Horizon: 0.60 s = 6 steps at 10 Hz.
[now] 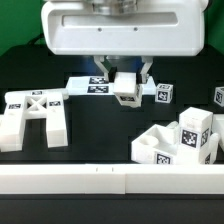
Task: Assemble chair
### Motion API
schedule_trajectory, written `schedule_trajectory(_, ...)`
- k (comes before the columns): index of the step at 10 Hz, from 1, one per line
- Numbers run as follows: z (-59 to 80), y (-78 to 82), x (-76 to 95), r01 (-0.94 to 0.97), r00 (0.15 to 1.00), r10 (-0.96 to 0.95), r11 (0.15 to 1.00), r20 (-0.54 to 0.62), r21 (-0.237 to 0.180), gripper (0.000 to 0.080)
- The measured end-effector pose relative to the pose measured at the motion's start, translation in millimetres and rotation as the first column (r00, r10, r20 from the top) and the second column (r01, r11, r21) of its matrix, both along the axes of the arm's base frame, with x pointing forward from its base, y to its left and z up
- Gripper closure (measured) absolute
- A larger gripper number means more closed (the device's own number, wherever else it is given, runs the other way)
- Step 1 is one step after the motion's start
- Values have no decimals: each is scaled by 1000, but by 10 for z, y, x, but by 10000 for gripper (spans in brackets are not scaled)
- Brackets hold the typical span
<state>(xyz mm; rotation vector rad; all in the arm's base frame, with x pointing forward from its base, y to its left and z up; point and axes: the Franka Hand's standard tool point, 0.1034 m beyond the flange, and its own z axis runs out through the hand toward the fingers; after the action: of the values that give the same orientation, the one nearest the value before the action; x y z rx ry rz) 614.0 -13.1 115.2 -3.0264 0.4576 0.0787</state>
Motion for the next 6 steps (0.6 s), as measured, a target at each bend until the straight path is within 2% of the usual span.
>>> schedule_trajectory(2, 160, -15, 260, 2, 990, 2, 999, 142, -32, 509)
schedule_trajectory(4, 122, -16, 307, 14, 964, 5, 997, 266, -69, 509)
schedule_trajectory(6, 110, -18, 294, 14, 964, 5, 997, 264, -70, 509)
